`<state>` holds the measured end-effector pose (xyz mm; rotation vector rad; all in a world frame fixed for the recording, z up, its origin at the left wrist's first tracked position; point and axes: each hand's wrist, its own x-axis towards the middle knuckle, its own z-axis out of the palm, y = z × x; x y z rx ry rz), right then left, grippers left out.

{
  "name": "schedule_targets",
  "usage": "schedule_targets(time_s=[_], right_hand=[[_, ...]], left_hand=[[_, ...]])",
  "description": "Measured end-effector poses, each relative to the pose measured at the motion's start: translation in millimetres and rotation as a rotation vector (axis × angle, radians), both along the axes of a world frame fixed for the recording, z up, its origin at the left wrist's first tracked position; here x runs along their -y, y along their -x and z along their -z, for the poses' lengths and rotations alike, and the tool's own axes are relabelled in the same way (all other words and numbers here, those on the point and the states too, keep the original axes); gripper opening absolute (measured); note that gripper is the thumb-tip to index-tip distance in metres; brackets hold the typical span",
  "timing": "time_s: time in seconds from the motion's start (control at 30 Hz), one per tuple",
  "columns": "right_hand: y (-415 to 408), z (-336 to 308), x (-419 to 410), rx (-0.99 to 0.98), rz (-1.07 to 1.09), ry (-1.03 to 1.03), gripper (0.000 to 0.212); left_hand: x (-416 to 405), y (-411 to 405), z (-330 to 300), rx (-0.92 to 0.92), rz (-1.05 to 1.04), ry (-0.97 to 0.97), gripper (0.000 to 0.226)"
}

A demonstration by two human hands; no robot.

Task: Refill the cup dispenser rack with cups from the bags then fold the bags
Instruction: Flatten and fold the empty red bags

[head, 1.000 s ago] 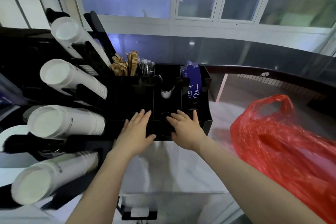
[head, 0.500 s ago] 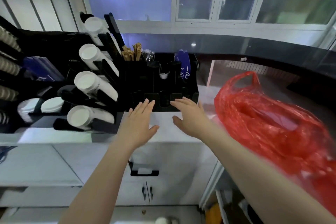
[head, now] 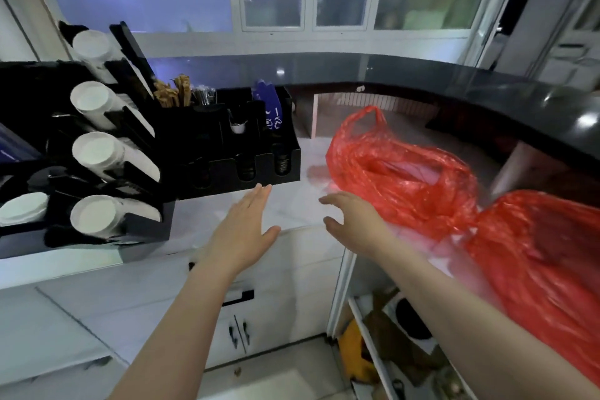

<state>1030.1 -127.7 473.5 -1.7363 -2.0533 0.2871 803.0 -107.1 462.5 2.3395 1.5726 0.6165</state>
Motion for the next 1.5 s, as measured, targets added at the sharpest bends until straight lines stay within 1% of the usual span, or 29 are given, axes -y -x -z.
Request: schedule_targets(time_s=[0.13, 0.3, 0.47, 0.57, 0.63, 0.77, 0.83, 0.9, 1.0, 1.07, 1.1, 1.13, 1.2, 1.23, 1.3, 1.37, 1.43, 1.5], right_hand=[[-11.3, 1.1, 8.7, 0.002, 0.111, 0.030, 0.040], [-30.7, 4.3, 25.3, -0.005, 0.281, 0.035, 0.042], [-67.0, 14.6, 42.5, 0.013, 0.445, 0.067, 0.044], [-91.5, 24.2, 43.5, 0.035, 0.503, 0.074, 0.045], [-109.1, 31.5, 38.6, 0.068, 0.515, 0.091, 0.046], [-146.7, 50.7, 14.8, 0.163, 0.505, 0.210, 0.052], [-164.3, 59.0, -3.8, 0.211, 0.490, 0.210, 0.056], [-180.4, 66.7, -24.9, 0.309, 0.460, 0.220, 0.065], [-197.1, 77.8, -53.2, 0.457, 0.386, 0.368, 0.088], [-206.2, 86.8, -69.6, 0.518, 0.340, 0.432, 0.096], [-210.4, 90.8, -76.9, 0.539, 0.333, 0.441, 0.095], [-213.4, 94.1, -83.1, 0.558, 0.335, 0.441, 0.087], [-216.3, 97.8, -92.7, 0.585, 0.350, 0.439, 0.065], [-216.8, 98.7, -97.2, 0.589, 0.357, 0.443, 0.058], [-218.0, 96.8, -107.0, 0.570, 0.366, 0.446, 0.048], [-220.5, 93.1, -119.5, 0.463, 0.385, 0.427, 0.040], [-221.7, 86.1, -131.4, 0.243, 0.430, 0.399, 0.034], [-222.4, 77.5, -142.9, -0.007, 0.457, 0.325, 0.029]], left_hand=[[-13.3, -3.3, 1.0, 0.033, 0.082, 0.019, 0.074], [-32.0, -18.3, 4.2, 0.086, 0.201, 0.068, 0.072], [-47.5, -47.8, 8.5, 0.127, 0.304, 0.118, 0.072], [-60.5, -67.2, 12.4, 0.126, 0.346, 0.137, 0.072], [-71.7, -81.0, 16.1, 0.121, 0.353, 0.149, 0.072], [-95.9, -111.6, 25.9, 0.125, 0.365, 0.193, 0.071], [-109.3, -126.0, 30.9, 0.125, 0.359, 0.216, 0.071], [-124.4, -140.4, 34.6, 0.125, 0.344, 0.239, 0.071], [-146.5, -160.9, 37.7, 0.127, 0.312, 0.255, 0.071], [-158.3, -173.6, 39.1, 0.150, 0.294, 0.261, 0.071], [-163.0, -179.7, 40.1, 0.169, 0.287, 0.267, 0.070], [-167.2, -184.7, 41.5, 0.188, 0.279, 0.275, 0.070], [-174.0, -191.4, 44.1, 0.206, 0.266, 0.295, 0.070], [-176.5, -193.5, 45.2, 0.209, 0.264, 0.303, 0.070], [-184.0, -196.6, 46.4, 0.225, 0.260, 0.304, 0.069], [-194.3, -199.4, 45.5, 0.238, 0.248, 0.307, 0.069], [-205.2, -202.5, 45.1, 0.237, 0.243, 0.303, 0.068], [-214.4, -206.0, 45.6, 0.238, 0.251, 0.289, 0.068]])
